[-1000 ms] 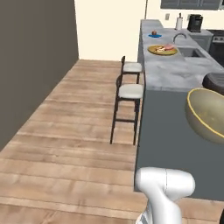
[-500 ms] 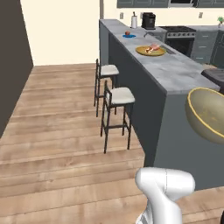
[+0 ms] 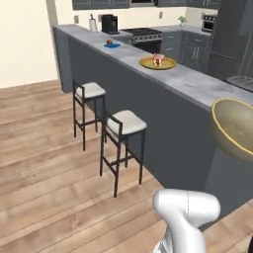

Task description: Take the smaller bowl and place it next to the appetizer plate on the dining counter , and place the larger bowl next to the plate with cooked food.

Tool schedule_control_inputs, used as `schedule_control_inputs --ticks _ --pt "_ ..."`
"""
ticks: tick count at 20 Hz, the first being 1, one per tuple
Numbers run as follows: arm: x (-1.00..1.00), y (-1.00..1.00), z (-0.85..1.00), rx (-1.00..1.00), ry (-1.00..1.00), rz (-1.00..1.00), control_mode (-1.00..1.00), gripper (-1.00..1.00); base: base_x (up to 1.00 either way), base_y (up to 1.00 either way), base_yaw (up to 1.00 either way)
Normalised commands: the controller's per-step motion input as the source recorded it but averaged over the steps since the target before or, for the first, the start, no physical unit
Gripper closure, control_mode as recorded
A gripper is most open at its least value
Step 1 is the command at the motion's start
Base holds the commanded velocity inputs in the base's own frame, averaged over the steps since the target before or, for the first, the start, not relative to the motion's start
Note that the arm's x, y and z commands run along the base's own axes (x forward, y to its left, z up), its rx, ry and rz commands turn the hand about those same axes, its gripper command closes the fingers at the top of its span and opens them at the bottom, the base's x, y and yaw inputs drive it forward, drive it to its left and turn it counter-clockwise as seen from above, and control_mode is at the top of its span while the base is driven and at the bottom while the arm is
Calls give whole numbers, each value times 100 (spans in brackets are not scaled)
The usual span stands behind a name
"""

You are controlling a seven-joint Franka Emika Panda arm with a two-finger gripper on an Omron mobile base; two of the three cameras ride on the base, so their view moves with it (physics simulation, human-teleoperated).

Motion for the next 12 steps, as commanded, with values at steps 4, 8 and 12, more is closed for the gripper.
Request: schedule_control_inputs --ticks 4,8,12 --pt "0 0 0 0 0 0 100 100 100 100 -61" --pt "0 0 0 0 0 0 100 100 100 100 -61" --pt "0 0 0 0 0 0 100 100 100 100 -59"
